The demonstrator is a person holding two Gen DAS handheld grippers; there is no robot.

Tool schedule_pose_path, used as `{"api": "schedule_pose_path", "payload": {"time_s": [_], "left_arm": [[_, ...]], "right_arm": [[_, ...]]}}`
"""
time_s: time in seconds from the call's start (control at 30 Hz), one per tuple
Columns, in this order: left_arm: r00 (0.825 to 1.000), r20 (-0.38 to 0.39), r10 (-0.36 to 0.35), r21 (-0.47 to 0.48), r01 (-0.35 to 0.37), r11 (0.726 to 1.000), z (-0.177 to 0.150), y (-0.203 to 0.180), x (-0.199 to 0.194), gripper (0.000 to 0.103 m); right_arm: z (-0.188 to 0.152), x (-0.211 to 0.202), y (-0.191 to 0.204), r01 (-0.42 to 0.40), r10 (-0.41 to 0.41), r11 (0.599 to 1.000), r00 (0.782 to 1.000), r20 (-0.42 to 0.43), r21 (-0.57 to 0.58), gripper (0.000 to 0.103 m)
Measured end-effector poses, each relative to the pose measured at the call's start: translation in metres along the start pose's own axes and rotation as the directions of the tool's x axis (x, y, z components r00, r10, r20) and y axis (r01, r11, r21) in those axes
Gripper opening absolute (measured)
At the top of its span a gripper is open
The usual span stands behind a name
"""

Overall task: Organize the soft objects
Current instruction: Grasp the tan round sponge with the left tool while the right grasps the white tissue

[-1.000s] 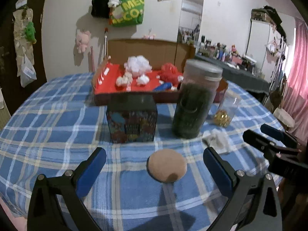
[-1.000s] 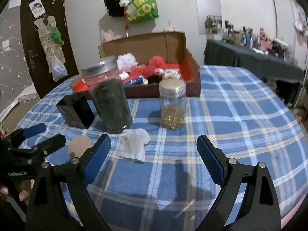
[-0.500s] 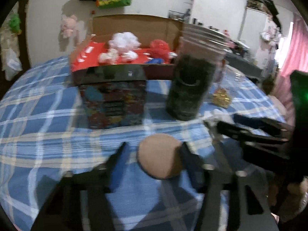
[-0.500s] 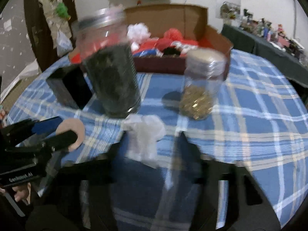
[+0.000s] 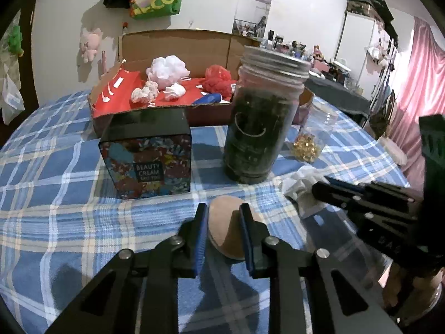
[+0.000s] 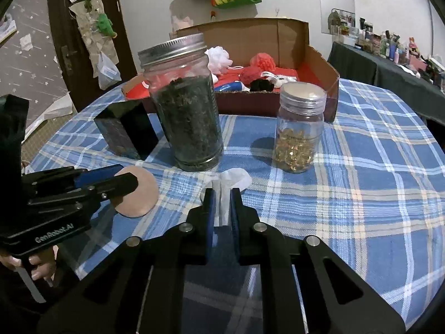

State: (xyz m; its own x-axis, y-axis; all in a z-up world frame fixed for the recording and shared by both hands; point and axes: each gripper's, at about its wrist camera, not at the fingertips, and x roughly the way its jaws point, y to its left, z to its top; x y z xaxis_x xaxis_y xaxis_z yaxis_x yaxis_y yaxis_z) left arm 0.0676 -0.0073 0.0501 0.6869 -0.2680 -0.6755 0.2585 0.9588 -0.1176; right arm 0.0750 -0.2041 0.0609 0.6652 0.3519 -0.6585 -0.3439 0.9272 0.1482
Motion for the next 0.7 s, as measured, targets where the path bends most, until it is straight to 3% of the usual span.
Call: {"api": "schedule_pose_path", "payload": {"time_s": [0.07, 0.13, 0.43, 0.5, 0.53, 0.63, 0.7], "left_arm": [[1.000, -0.002, 0.019, 0.009, -0.019, 1.000, -0.002, 0.000, 0.001, 0.051], [1.000, 0.004, 0.018, 0.022, -0.018, 1.000, -0.005, 0.001, -0.001, 0.065], [1.000, -0.014, 0.014, 0.067, -0.013, 0.998, -0.009, -0.003, 0.004, 0.072], [1.000, -0.010, 0.014, 0.074, -0.013, 0.997, -0.009, -0.005, 0.004, 0.075], [1.000, -0.007, 0.012, 0.077, -0.011, 0.997, -0.010, -0.005, 0.004, 0.075], [1.000, -0.011, 0.005, 0.083, -0.004, 0.997, -0.011, -0.006, 0.005, 0.076], [1.000, -0.013, 0.004, 0.084, -0.003, 0.996, -0.011, -0.006, 0.006, 0.076]], "right_arm": [[0.001, 0.000, -0.001, -0.006, 0.006, 1.000, 1.000, -0.004, 0.002, 0.010], [0.000, -0.001, -0.002, -0.006, 0.006, 1.000, 1.000, -0.012, 0.004, 0.010], [-0.012, -0.002, -0.008, -0.009, 0.009, 1.000, 1.000, -0.028, 0.006, 0.013], [-0.012, -0.002, -0.009, -0.010, 0.010, 1.000, 1.000, -0.025, 0.011, 0.020], [-0.012, -0.002, -0.009, -0.012, 0.012, 1.000, 1.000, -0.021, 0.013, 0.029], [-0.011, -0.002, -0.009, 0.000, 0.000, 1.000, 1.000, -0.015, 0.007, 0.081], [-0.010, -0.003, -0.009, -0.005, 0.005, 1.000, 1.000, -0.001, 0.008, 0.081]]}}
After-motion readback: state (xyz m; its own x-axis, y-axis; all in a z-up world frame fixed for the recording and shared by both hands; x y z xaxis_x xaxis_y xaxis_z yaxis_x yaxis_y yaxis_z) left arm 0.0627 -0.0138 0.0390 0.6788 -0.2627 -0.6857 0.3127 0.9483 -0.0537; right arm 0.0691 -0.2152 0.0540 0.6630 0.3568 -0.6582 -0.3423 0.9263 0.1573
